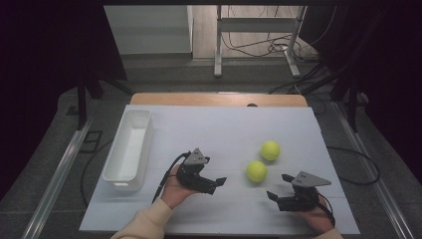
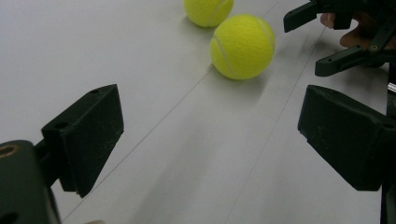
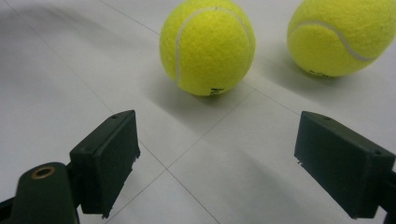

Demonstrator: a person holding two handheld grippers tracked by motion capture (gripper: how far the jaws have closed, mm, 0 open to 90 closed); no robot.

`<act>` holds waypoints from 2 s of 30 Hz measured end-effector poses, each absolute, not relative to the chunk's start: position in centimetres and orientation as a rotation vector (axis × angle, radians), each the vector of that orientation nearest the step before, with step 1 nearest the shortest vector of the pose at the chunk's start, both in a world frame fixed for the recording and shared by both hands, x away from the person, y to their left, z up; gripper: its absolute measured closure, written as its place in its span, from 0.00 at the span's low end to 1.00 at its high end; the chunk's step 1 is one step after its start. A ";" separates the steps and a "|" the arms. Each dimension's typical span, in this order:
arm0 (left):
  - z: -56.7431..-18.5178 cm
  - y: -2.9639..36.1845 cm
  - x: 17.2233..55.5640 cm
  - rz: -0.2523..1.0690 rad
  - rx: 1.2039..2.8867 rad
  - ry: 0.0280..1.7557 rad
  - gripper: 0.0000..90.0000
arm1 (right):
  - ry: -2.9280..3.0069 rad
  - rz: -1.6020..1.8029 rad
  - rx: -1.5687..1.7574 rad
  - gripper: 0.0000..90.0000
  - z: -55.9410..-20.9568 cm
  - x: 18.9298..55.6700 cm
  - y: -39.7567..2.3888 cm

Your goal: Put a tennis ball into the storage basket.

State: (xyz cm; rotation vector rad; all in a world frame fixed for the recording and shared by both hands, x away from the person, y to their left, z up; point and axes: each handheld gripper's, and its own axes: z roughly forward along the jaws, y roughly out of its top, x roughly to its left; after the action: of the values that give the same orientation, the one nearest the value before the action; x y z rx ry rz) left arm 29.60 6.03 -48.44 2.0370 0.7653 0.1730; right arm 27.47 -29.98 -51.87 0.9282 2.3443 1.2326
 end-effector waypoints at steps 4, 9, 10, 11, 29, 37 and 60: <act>-48.5 5.7 29.8 0.169 2.038 0.762 0.09 | 2.346 1.230 0.925 0.16 -51.9 27.5 -30.0; -48.6 5.3 30.0 0.162 2.044 0.761 0.09 | 2.348 1.227 0.922 0.16 -51.9 27.5 -30.0; -48.6 5.2 30.0 0.160 2.045 0.759 0.09 | 2.348 1.227 0.922 0.16 -51.9 27.5 -30.0; -48.6 5.1 30.1 0.159 2.046 0.759 0.09 | 2.347 1.228 0.923 0.16 -51.9 27.5 -30.0; -48.8 3.4 30.7 0.135 2.067 0.735 0.09 | 2.346 1.217 0.930 0.16 -51.9 27.6 -30.0; -48.9 2.1 31.3 0.122 2.077 0.719 0.09 | 2.344 1.222 0.930 0.16 -51.8 27.5 -30.1; -49.0 -0.3 32.5 0.067 2.084 0.702 0.09 | 2.344 1.244 0.932 0.16 -51.8 27.6 -30.1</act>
State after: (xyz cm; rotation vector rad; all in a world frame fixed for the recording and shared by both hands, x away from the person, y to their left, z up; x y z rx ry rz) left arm 32.48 -0.32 -48.97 2.0842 0.7021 0.0669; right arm 27.58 -30.10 -51.82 0.9324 2.3442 1.2442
